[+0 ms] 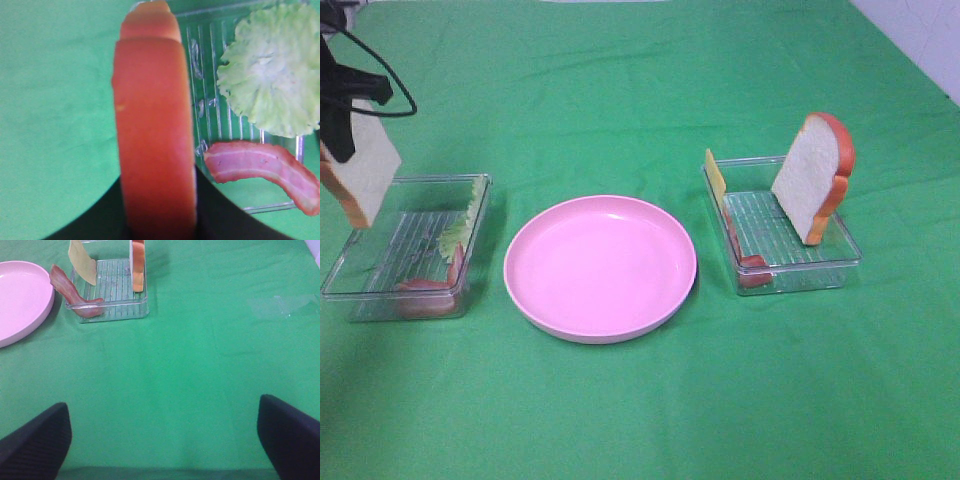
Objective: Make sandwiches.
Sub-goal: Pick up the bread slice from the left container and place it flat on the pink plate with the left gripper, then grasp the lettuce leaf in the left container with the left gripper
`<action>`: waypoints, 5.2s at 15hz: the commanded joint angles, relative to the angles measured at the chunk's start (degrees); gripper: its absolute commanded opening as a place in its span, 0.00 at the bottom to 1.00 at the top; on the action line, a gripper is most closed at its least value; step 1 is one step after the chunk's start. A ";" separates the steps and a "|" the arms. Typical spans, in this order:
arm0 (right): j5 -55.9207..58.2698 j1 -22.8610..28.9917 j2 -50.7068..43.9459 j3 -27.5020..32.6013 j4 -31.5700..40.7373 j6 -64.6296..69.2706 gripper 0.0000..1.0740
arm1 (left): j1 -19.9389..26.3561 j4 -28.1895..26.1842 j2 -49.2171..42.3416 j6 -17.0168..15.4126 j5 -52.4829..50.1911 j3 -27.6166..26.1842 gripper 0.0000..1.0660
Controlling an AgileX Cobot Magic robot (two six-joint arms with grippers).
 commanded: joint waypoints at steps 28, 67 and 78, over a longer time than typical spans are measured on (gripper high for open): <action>-0.29 -0.17 -1.38 0.17 0.00 0.00 0.90 | -22.46 -39.99 11.34 2.98 -15.07 9.17 0.00; -0.29 -0.17 -1.38 0.17 0.00 0.00 0.90 | -14.90 0.92 14.38 -12.38 3.32 -9.28 0.77; -0.29 -0.17 -1.38 0.17 0.00 0.00 0.90 | -14.90 0.46 17.13 -12.26 3.04 -10.08 0.46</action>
